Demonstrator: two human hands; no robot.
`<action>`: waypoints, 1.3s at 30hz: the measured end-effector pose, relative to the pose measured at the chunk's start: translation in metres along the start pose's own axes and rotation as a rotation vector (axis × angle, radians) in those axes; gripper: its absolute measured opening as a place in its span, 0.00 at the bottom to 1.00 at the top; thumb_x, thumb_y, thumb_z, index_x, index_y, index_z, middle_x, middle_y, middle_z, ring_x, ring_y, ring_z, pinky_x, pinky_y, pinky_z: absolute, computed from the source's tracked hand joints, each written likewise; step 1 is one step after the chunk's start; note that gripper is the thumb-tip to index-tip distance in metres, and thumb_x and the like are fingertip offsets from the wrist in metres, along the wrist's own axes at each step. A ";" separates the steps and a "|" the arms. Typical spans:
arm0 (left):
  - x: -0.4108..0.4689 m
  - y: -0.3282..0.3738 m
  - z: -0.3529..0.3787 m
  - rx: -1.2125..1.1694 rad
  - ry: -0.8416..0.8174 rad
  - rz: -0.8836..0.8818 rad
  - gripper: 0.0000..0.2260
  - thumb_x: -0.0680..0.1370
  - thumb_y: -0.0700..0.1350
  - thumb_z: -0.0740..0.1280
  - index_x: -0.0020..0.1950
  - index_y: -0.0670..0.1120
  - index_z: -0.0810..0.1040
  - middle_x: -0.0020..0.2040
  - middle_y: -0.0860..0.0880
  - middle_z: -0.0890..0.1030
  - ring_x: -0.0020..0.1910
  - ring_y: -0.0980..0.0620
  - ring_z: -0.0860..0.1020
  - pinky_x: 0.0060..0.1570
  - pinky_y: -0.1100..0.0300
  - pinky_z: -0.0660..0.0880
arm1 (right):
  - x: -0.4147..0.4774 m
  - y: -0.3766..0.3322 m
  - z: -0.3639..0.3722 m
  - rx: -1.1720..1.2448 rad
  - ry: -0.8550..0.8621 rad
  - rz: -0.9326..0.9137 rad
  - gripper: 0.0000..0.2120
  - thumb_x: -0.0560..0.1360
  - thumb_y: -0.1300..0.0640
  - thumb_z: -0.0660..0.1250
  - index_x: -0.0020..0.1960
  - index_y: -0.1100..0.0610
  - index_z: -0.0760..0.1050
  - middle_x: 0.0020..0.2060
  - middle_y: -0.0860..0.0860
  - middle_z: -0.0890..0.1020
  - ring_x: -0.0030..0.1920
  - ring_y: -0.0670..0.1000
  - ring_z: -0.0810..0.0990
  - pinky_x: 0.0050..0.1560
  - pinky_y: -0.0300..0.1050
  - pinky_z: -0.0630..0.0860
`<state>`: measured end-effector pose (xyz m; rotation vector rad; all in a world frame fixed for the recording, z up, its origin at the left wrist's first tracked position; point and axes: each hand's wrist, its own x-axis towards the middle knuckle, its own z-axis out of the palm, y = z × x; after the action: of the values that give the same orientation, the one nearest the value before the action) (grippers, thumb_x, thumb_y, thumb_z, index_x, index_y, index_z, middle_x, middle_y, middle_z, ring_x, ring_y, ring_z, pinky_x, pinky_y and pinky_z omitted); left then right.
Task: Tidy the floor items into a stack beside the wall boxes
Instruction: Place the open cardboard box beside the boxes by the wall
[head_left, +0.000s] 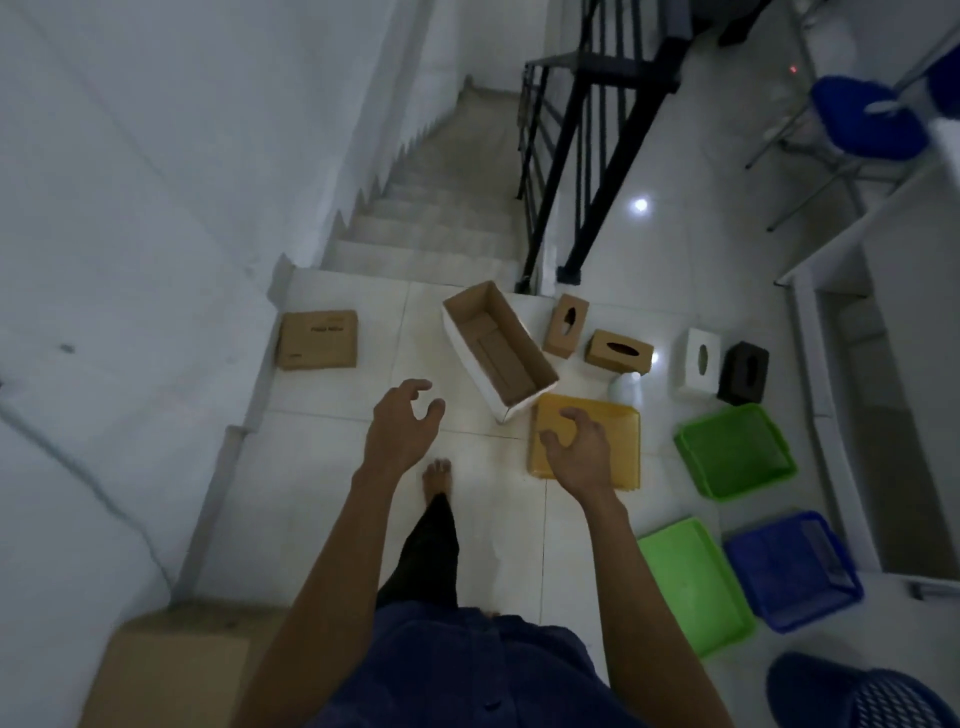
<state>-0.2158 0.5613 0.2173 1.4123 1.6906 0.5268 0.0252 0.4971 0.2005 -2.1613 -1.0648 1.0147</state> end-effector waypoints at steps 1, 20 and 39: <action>0.020 0.005 0.004 0.001 -0.037 -0.010 0.16 0.79 0.51 0.69 0.66 0.49 0.77 0.62 0.46 0.79 0.63 0.50 0.76 0.65 0.49 0.73 | 0.014 -0.003 0.001 0.003 0.014 0.036 0.22 0.77 0.53 0.71 0.69 0.56 0.72 0.61 0.58 0.75 0.60 0.57 0.75 0.55 0.40 0.66; 0.391 -0.161 0.310 -0.066 -0.320 -0.345 0.39 0.79 0.50 0.70 0.82 0.50 0.49 0.78 0.42 0.61 0.73 0.42 0.69 0.70 0.46 0.70 | 0.415 0.193 0.203 0.002 -0.084 0.389 0.36 0.79 0.54 0.67 0.79 0.56 0.52 0.70 0.62 0.65 0.66 0.62 0.70 0.57 0.46 0.67; 0.457 -0.259 0.443 0.054 0.111 -0.437 0.22 0.82 0.47 0.66 0.75 0.45 0.69 0.60 0.43 0.82 0.57 0.40 0.82 0.55 0.41 0.80 | 0.548 0.295 0.262 -0.202 -0.005 0.235 0.27 0.75 0.66 0.64 0.72 0.55 0.65 0.55 0.60 0.77 0.51 0.61 0.78 0.46 0.49 0.76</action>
<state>-0.0086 0.8348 -0.3780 1.0168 2.0424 0.3185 0.1672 0.8164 -0.3779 -2.4949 -0.9672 1.0541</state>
